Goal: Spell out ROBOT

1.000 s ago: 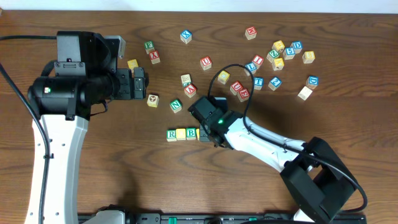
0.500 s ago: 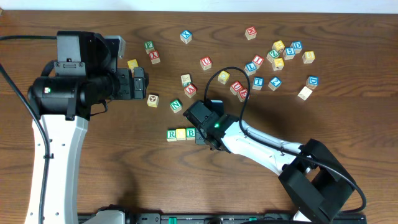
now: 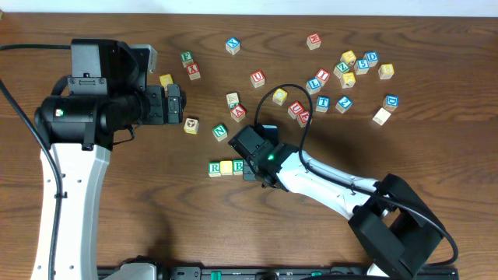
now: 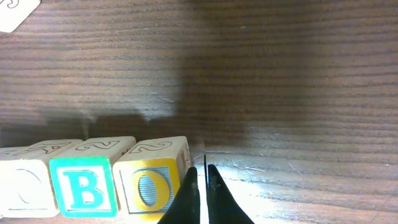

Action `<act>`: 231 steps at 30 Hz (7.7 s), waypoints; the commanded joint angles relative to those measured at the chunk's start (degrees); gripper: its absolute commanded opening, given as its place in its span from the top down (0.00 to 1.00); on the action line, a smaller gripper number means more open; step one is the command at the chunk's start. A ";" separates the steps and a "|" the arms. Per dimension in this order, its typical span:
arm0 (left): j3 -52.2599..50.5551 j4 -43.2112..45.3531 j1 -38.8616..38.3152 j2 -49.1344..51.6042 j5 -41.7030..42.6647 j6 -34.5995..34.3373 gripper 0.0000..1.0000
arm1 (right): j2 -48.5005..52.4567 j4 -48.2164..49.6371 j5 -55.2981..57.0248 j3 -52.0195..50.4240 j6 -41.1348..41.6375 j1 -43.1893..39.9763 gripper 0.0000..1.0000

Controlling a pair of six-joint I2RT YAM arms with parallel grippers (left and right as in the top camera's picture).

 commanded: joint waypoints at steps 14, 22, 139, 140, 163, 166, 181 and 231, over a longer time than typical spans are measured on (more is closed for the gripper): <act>1.01 -0.15 0.17 0.00 0.46 1.01 0.02 | -0.96 0.37 -0.15 0.63 1.27 0.90 0.99; 1.01 -0.15 0.17 0.00 0.46 1.01 0.02 | -0.96 0.72 0.20 0.63 1.27 1.42 0.99; 1.01 -0.15 0.17 0.00 0.46 1.01 0.02 | 17.49 -9.53 4.07 25.66 -22.36 -32.63 0.59; 1.01 -0.15 0.17 0.00 0.46 1.01 0.02 | 17.49 -9.38 4.09 25.55 -22.36 -32.61 0.60; 1.01 -0.15 0.17 0.00 0.46 1.01 0.02 | 17.49 -5.44 4.85 22.56 -22.40 -32.61 0.86; 1.01 -0.15 0.17 0.00 0.46 1.01 0.02 | 17.46 -5.84 4.83 22.84 -22.43 -32.61 0.87; 1.01 -0.15 0.17 0.00 0.46 1.01 0.02 | 4.76 -11.23 4.83 25.24 -25.35 -32.50 0.89; 1.01 -0.15 0.17 0.00 0.46 1.01 0.02 | -6.67 3.26 7.63 -9.68 -2.01 -1.05 0.99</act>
